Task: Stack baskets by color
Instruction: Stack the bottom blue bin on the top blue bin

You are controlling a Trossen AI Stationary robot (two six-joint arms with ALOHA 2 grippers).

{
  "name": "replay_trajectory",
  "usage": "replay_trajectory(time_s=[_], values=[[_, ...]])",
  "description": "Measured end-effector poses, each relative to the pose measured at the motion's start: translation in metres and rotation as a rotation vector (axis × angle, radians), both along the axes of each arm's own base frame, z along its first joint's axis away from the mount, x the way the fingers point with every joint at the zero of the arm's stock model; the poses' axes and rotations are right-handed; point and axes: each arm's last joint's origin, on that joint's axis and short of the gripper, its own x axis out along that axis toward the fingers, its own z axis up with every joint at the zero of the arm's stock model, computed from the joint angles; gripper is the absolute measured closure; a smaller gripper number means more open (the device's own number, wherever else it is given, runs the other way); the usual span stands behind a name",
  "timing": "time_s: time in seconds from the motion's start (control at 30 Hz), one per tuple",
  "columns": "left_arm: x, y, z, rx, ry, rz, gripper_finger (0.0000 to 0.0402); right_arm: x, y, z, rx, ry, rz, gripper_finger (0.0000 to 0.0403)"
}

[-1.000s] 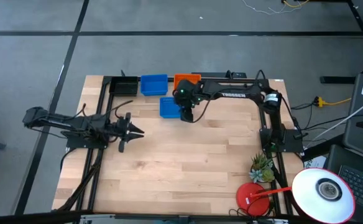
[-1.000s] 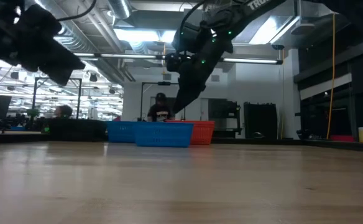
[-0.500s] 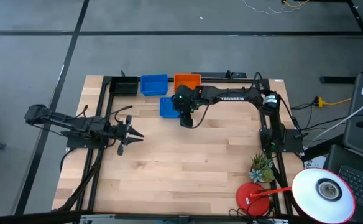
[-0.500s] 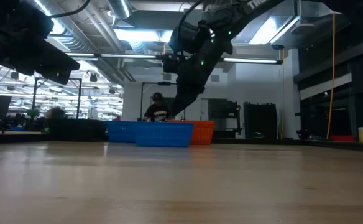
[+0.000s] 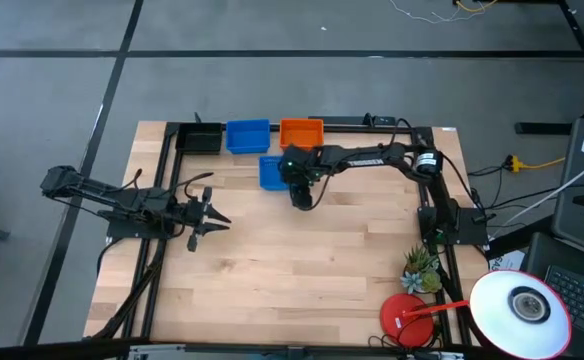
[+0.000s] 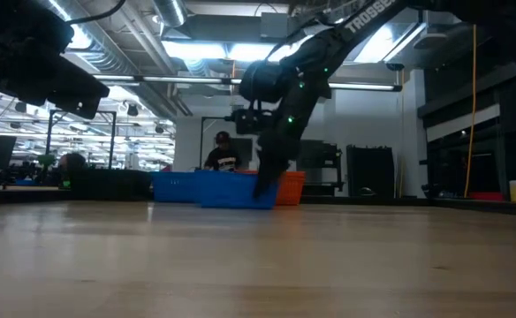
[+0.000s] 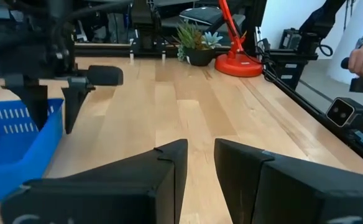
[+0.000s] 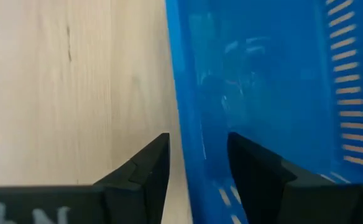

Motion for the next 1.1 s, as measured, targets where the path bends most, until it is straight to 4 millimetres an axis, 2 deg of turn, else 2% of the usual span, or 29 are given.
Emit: replay_trajectory(time_s=[0.13,0.27,0.3,0.4,0.47,0.57,0.7,0.77,0.87,1.0,1.1], values=[[0.0,0.0,0.0,0.002,0.001,-0.005,0.0329,0.001,0.0,-0.006,0.003,0.015,0.001,0.0272],[0.0,0.0,0.0,0.005,0.0,-0.007,0.0329,0.001,0.001,-0.006,0.001,0.012,0.005,0.0371],[0.0,0.0,0.0,0.005,0.0,-0.007,0.0329,0.002,0.003,-0.006,-0.002,0.011,0.012,0.0386],[0.0,0.0,0.0,0.007,0.0,-0.007,0.0329,0.006,0.012,0.0,-0.003,0.019,0.026,0.0397],[0.0,0.0,0.0,0.008,0.0,-0.007,0.0329,0.011,0.023,0.009,0.001,0.025,0.055,0.0399],[0.0,0.0,0.0,0.008,0.0,-0.007,0.0329,0.025,0.039,0.035,-0.023,-0.013,0.133,0.04],[0.0,0.0,0.0,0.008,0.0,-0.007,0.0329,0.042,0.05,0.079,-0.223,-0.089,0.227,0.0401],[0.0,0.0,0.0,0.008,0.0,-0.007,0.0329,0.049,0.044,0.098,-0.352,-0.142,0.239,0.0401],[0.0,0.0,0.0,0.008,0.0,-0.007,0.0329,0.057,0.022,0.122,-0.493,-0.277,0.201,0.0401],[0.0,0.0,0.0,0.008,0.0,-0.007,0.0329,0.062,-0.021,0.146,-0.557,-0.525,0.096,0.0402],[0.0,0.0,0.0,0.008,0.001,-0.007,0.0329,0.061,-0.054,0.161,-0.542,-0.746,0.03,0.0402]])
